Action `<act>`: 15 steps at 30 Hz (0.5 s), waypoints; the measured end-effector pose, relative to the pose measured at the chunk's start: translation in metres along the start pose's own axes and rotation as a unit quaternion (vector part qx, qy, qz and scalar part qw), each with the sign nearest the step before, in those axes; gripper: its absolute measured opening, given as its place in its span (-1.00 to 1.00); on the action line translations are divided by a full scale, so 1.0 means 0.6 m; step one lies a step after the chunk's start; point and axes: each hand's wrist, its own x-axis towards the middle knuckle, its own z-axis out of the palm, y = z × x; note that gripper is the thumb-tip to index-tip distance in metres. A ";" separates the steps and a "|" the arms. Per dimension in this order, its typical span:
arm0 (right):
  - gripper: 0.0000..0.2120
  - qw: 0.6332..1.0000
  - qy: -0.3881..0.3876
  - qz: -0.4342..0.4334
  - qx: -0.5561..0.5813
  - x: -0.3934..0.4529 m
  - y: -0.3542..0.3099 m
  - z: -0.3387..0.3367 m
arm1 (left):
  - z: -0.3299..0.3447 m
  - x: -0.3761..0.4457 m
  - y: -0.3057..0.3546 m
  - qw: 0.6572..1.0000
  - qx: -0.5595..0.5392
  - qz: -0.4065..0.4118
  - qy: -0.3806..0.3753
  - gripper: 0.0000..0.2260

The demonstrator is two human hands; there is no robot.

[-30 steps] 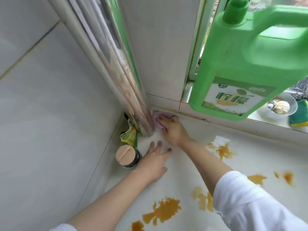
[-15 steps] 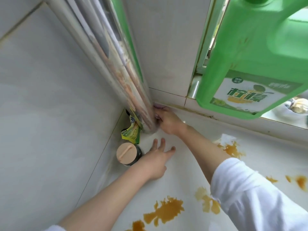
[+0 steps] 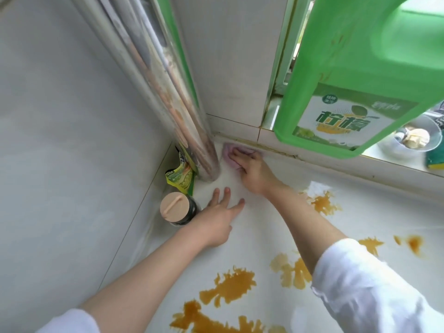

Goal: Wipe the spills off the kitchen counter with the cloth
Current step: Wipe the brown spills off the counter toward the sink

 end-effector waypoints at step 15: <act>-0.56 0.987 0.000 0.142 -0.073 -0.107 -0.002 -0.037 | 0.000 -0.003 -0.002 0.999 -0.035 0.005 0.000 -0.28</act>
